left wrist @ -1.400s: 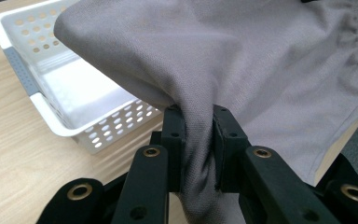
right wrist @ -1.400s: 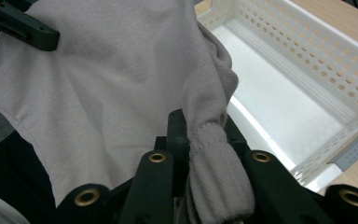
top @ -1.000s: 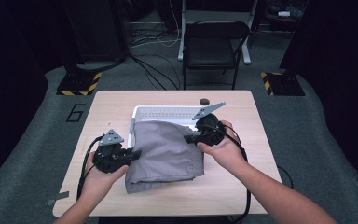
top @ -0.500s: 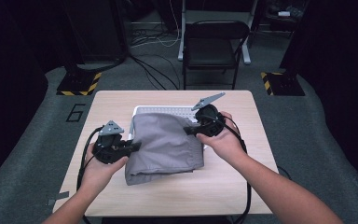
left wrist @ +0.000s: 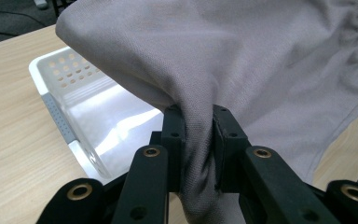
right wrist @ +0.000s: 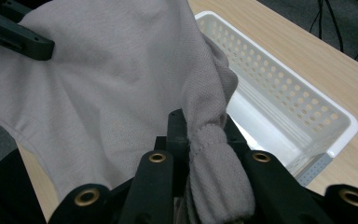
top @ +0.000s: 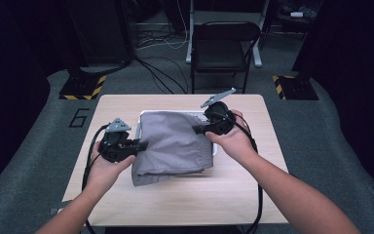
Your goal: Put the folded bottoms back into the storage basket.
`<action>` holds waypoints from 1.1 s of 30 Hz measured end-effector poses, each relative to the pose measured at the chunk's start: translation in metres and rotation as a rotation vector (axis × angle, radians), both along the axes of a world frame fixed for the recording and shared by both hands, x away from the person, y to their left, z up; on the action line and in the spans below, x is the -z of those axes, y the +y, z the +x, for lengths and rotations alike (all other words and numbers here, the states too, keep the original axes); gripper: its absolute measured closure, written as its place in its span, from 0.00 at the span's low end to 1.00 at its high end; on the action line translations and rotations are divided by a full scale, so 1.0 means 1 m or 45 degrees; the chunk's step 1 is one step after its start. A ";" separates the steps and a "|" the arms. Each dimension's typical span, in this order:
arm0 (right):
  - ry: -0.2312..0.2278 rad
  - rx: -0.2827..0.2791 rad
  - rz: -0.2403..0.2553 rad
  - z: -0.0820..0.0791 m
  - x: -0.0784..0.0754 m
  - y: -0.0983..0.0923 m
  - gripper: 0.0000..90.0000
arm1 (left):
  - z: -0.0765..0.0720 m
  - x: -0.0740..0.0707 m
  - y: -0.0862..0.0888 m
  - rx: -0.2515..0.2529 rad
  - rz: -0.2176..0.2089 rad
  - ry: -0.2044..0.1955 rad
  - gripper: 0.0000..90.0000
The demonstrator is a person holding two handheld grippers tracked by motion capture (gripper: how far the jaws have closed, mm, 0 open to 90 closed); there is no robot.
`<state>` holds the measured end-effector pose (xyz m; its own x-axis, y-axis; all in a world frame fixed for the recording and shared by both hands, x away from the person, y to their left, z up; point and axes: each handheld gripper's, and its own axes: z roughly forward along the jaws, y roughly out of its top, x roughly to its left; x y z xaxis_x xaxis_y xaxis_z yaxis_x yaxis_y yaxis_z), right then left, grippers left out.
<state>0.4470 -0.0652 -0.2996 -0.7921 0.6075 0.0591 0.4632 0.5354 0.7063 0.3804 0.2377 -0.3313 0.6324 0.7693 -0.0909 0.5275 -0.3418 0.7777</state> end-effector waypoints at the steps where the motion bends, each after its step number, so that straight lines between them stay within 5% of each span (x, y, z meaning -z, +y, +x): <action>1: -0.004 -0.002 0.000 0.002 0.000 -0.001 0.88 | 0.001 -0.001 0.000 0.005 0.007 0.005 0.86; 15: -0.021 0.012 -0.008 0.012 -0.013 -0.004 0.88 | 0.017 -0.012 -0.004 0.005 0.012 -0.001 0.86; 33: -0.021 0.071 -0.064 0.044 -0.013 0.004 0.88 | 0.057 -0.011 -0.009 -0.029 0.065 0.020 0.86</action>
<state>0.4914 -0.0613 -0.2870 -0.7577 0.6525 0.0145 0.4816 0.5440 0.6871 0.4375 0.2284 -0.3205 0.6137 0.7872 -0.0606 0.5474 -0.3689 0.7511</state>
